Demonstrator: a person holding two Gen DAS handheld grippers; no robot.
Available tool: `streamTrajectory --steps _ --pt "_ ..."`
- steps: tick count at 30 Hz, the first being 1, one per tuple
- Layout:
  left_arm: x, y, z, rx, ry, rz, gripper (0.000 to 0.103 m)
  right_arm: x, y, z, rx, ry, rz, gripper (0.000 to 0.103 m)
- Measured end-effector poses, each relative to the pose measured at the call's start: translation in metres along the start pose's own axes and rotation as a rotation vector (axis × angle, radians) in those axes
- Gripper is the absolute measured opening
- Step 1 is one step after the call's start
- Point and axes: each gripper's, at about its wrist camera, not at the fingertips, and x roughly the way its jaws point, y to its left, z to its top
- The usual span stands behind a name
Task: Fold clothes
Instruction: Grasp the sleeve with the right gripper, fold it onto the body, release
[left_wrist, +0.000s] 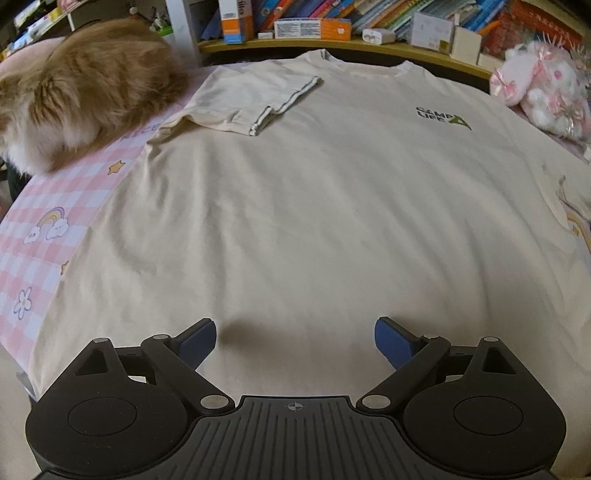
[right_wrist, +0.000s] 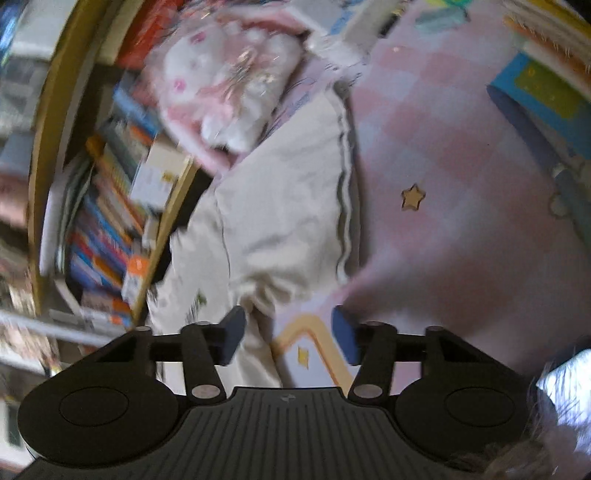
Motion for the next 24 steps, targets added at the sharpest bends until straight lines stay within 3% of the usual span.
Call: streamTrajectory --steps 10,13,15,19,24 --pt "0.0 0.011 -0.001 -0.016 0.01 0.007 0.095 0.004 -0.008 0.013 0.109 -0.125 -0.031 0.035" --pt "0.001 0.016 -0.001 -0.015 0.006 0.0 0.095 0.006 -0.001 0.014 0.061 -0.141 -0.104 0.01" --pt "0.001 0.022 -0.001 -0.019 0.003 -0.001 0.095 0.007 0.007 0.015 0.013 -0.159 -0.152 0.009" --pt "0.002 0.04 -0.002 -0.045 0.001 0.008 0.095 0.011 0.057 0.018 -0.243 -0.231 -0.19 0.008" --pt "0.002 0.066 -0.002 -0.08 -0.004 0.031 0.095 0.055 0.153 -0.012 -0.772 -0.232 -0.229 0.008"
